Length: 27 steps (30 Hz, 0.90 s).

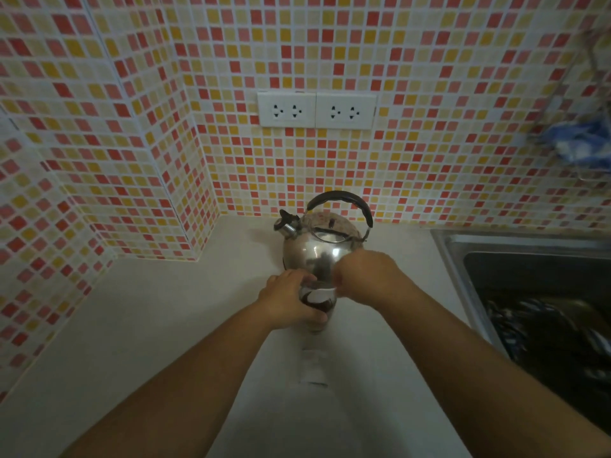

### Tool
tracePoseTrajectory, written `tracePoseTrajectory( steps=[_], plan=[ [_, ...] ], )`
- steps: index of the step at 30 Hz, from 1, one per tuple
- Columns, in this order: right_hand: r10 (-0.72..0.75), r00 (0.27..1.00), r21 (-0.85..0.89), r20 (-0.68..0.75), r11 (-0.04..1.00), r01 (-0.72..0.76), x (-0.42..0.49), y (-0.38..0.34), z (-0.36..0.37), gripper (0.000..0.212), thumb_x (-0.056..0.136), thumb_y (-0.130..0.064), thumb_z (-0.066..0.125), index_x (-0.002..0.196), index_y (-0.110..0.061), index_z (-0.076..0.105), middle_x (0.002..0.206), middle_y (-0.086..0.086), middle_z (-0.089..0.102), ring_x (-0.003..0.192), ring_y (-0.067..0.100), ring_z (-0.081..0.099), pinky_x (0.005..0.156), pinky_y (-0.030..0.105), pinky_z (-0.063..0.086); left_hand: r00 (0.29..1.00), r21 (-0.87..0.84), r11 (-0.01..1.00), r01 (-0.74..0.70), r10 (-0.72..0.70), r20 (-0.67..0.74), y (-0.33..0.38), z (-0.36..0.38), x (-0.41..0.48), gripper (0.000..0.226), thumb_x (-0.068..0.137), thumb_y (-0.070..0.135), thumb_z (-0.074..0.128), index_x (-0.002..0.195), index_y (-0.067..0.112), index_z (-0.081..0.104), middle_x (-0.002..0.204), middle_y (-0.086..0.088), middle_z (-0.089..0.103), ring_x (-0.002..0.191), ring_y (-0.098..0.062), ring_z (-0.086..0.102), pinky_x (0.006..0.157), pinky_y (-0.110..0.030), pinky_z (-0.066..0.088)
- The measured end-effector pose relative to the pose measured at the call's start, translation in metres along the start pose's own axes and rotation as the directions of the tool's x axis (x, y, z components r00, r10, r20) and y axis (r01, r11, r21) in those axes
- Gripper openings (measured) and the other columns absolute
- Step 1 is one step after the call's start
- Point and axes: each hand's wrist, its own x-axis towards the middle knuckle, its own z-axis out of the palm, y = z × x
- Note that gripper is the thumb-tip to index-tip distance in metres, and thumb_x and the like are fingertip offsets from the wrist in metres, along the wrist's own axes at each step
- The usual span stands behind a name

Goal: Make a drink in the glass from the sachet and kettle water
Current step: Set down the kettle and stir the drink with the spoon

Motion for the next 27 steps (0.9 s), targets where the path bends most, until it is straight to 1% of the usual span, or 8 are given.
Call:
tracePoseTrajectory(
  steps=[3, 4, 7, 11, 14, 19, 23, 27],
  plan=[
    [-0.047, 0.991, 0.044, 0.126, 0.998, 0.042, 0.01, -0.01, 0.0, 0.041, 0.087, -0.014, 0.058, 0.128, -0.012, 0.052, 0.126, 0.011, 0.056, 0.111, 0.027, 0.056, 0.096, 0.035, 0.048, 1.0, -0.012, 1.0, 0.022, -0.022, 0.006, 0.0, -0.001, -0.002, 0.08, 0.049, 0.056, 0.08, 0.12, 0.04, 0.048, 0.128, 0.008, 0.047, 0.118, -0.022, 0.037, 0.092, -0.036, 0.039],
    [-0.066, 0.988, 0.079, 0.143, 0.995, 0.055, 0.012, -0.011, 0.0, 0.042, 0.087, -0.011, 0.057, 0.129, -0.012, 0.052, 0.126, 0.011, 0.056, 0.111, 0.028, 0.056, 0.096, 0.034, 0.048, 1.0, -0.022, 0.999, 0.026, -0.025, 0.009, -0.001, -0.001, -0.002, 0.078, 0.048, 0.056, 0.08, 0.119, 0.041, 0.048, 0.128, 0.008, 0.048, 0.118, -0.022, 0.037, 0.093, -0.038, 0.04],
    [-0.133, 0.989, 0.261, 0.065, 0.959, 0.112, 0.012, -0.008, 0.0, 0.033, 0.084, -0.005, 0.057, 0.114, -0.014, 0.064, 0.114, 0.008, 0.063, 0.101, 0.025, 0.058, 0.083, 0.029, 0.049, 1.0, -0.047, 0.998, 0.028, -0.028, 0.002, -0.002, 0.001, -0.003, 0.077, 0.05, 0.053, 0.082, 0.119, 0.041, 0.049, 0.13, 0.008, 0.047, 0.12, -0.024, 0.036, 0.094, -0.038, 0.039],
    [-0.069, 0.993, 0.571, -0.095, 0.813, 0.112, 0.009, -0.002, 0.009, 0.019, 0.083, -0.013, 0.064, 0.101, -0.015, 0.067, 0.103, 0.009, 0.065, 0.095, 0.024, 0.061, 0.074, 0.029, 0.048, 1.0, -0.141, 0.99, 0.024, -0.026, -0.014, -0.004, 0.003, -0.005, 0.077, 0.049, 0.048, 0.085, 0.117, 0.039, 0.051, 0.13, 0.004, 0.05, 0.118, -0.024, 0.044, 0.092, -0.036, 0.042],
    [-0.039, 0.994, 0.603, -0.102, 0.792, 0.093, 0.015, -0.003, 0.019, 0.02, 0.085, -0.023, 0.063, 0.102, -0.012, 0.066, 0.1, 0.011, 0.066, 0.093, 0.025, 0.061, 0.076, 0.031, 0.047, 0.999, -0.197, 0.98, 0.03, -0.033, -0.016, -0.003, 0.004, -0.006, 0.076, 0.046, 0.046, 0.086, 0.114, 0.038, 0.052, 0.129, 0.003, 0.052, 0.117, -0.022, 0.048, 0.095, -0.037, 0.044],
    [0.03, 0.99, 0.606, -0.14, 0.793, 0.062, 0.019, 0.009, 0.035, 0.016, 0.088, -0.022, 0.057, 0.1, -0.015, 0.065, 0.085, 0.002, 0.059, 0.082, 0.017, 0.055, 0.057, 0.021, 0.035, 0.999, -0.243, 0.97, 0.031, -0.037, -0.02, -0.004, 0.005, -0.007, 0.08, 0.043, 0.046, 0.087, 0.116, 0.037, 0.056, 0.13, 0.004, 0.054, 0.12, -0.021, 0.048, 0.101, -0.044, 0.042],
    [0.036, 0.986, 0.655, -0.163, 0.751, 0.081, 0.019, 0.01, 0.045, 0.013, 0.085, -0.025, 0.061, 0.093, -0.018, 0.07, 0.086, 0.004, 0.066, 0.08, 0.016, 0.059, 0.061, 0.022, 0.04, 0.999, -0.272, 0.961, 0.038, -0.046, -0.021, -0.004, 0.005, -0.008, 0.079, 0.043, 0.045, 0.088, 0.116, 0.037, 0.057, 0.13, 0.003, 0.054, 0.121, -0.022, 0.047, 0.102, -0.047, 0.043],
    [0.069, 0.978, 0.656, -0.199, 0.75, 0.081, 0.021, 0.007, 0.049, 0.016, 0.088, -0.024, 0.056, 0.098, -0.02, 0.067, 0.084, 0.001, 0.064, 0.079, 0.016, 0.059, 0.064, 0.025, 0.04, 0.999, -0.279, 0.96, 0.035, -0.044, -0.028, -0.005, 0.006, -0.008, 0.078, 0.042, 0.045, 0.088, 0.114, 0.039, 0.057, 0.129, 0.004, 0.055, 0.121, -0.021, 0.047, 0.102, -0.045, 0.043]
  ],
)
